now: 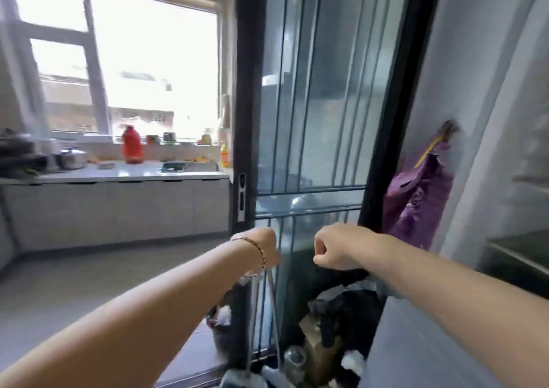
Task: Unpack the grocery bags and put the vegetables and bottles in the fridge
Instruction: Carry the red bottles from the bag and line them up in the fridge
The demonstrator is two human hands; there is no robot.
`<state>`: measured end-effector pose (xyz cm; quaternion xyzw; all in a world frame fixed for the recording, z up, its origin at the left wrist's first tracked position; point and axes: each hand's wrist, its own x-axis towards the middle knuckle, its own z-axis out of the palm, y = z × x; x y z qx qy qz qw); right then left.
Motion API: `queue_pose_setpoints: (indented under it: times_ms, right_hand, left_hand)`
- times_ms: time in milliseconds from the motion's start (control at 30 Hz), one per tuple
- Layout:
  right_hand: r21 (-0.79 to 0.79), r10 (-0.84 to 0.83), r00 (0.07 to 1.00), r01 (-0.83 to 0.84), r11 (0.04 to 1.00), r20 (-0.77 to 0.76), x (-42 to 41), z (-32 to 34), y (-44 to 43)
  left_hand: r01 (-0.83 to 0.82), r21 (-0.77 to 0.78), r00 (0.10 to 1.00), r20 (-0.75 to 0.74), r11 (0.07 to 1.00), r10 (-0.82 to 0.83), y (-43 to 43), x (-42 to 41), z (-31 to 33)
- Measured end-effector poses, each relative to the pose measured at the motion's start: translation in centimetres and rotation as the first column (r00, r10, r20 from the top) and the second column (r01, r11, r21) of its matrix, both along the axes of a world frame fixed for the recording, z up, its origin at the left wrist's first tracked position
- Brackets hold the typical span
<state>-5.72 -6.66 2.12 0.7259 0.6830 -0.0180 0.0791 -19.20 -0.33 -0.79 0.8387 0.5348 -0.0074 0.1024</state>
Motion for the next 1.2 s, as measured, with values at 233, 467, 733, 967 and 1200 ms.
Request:
queue_pose_setpoints:
  times_ms: [233, 467, 733, 967, 1200]
  right_hand:
    - [-0.032, 0.548, 0.836, -0.548, 0.836, 0.003, -28.7, -6.3, 1.2]
    - [-0.072, 0.886, 0.463, -0.884, 0.462, -0.001, -60.0, -10.9, -7.0]
    - [-0.066, 0.984, 0.149, -0.988, 0.143, -0.097, -86.4, -12.7, -19.4]
    - [-0.086, 0.986, -0.097, -0.990, -0.109, -0.134, -103.8, -16.4, -27.3]
    - [-0.032, 0.952, -0.253, -0.965, -0.262, -0.171, -120.6, -19.4, -30.6]
  left_hand:
    - [-0.475, -0.060, 0.876, 0.059, 0.878, 0.479, -5.9, -31.1, -7.6]
    - [-0.832, 0.026, 0.554, 0.028, 0.554, 0.832, -21.3, -60.1, -10.6]
    - [-0.981, 0.036, 0.190, -0.054, 0.192, 0.980, -38.6, -80.8, -11.5]
    - [-0.993, -0.022, -0.118, -0.005, -0.118, 0.993, -48.6, -94.4, -15.0]
    - [-0.953, -0.017, -0.302, 0.082, -0.301, 0.950, -52.4, -109.0, -16.4]
